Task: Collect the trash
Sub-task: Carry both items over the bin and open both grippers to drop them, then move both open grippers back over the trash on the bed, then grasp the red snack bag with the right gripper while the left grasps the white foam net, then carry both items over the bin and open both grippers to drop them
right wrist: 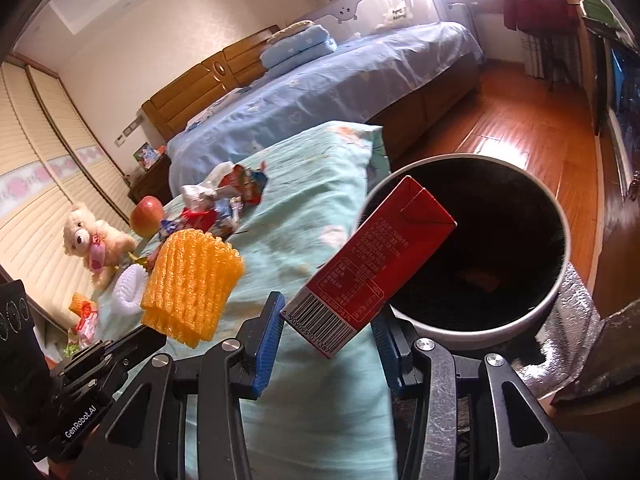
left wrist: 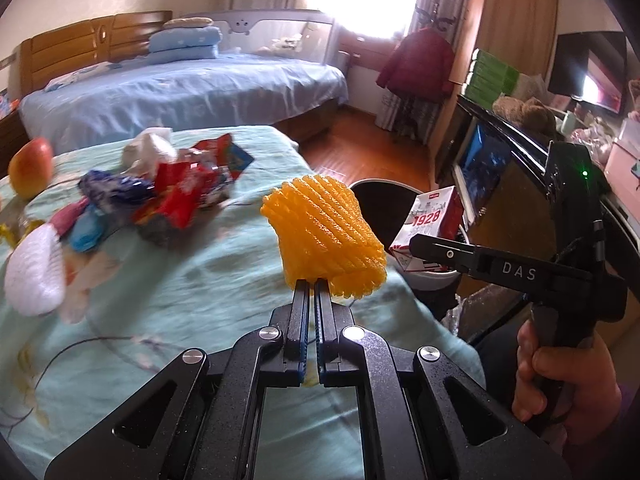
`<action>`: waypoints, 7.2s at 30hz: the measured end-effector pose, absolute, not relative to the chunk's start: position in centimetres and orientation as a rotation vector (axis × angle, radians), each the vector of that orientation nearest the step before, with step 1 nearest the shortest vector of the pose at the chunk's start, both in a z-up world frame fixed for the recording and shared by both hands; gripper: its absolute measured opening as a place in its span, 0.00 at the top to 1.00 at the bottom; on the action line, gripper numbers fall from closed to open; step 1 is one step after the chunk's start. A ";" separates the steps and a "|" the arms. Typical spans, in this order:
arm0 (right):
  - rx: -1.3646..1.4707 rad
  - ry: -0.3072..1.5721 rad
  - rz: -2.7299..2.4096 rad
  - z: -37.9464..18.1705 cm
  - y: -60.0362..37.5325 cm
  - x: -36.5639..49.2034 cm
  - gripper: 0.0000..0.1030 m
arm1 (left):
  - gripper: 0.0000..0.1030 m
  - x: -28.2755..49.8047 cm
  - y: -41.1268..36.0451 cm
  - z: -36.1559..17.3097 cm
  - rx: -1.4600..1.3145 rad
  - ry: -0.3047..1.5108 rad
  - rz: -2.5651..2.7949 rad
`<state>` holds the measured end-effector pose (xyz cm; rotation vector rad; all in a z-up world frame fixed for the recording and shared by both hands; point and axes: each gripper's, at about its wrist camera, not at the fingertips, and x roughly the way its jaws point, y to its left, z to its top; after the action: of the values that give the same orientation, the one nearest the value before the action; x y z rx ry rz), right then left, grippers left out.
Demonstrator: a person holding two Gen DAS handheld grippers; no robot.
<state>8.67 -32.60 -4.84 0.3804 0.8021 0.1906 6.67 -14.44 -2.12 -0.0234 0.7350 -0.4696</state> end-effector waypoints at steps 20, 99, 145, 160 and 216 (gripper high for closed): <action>0.362 0.840 0.111 -6.3 -38.6 10.9 0.57 | 0.98 10.8 -22.2 -2.7 0.060 0.772 -0.558; 0.316 0.829 0.392 -5.1 -18.0 12.9 0.10 | 0.33 6.6 3.1 -5.6 -0.293 0.809 -0.044; 0.316 0.767 0.290 -4.3 -23.3 10.8 0.96 | 0.71 8.0 -4.6 -3.3 -0.184 0.779 -0.233; 0.333 0.733 0.161 -4.0 -29.7 8.3 0.96 | 0.71 8.7 -11.4 -2.4 -0.123 0.783 -0.363; 0.354 0.809 -0.053 -6.5 -40.6 11.2 0.96 | 0.70 15.5 -27.0 -3.6 0.046 0.867 -0.559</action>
<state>11.21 -40.62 -6.54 0.3537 0.8088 -0.0527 15.48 -27.02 -3.64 0.0461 0.8673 -0.5593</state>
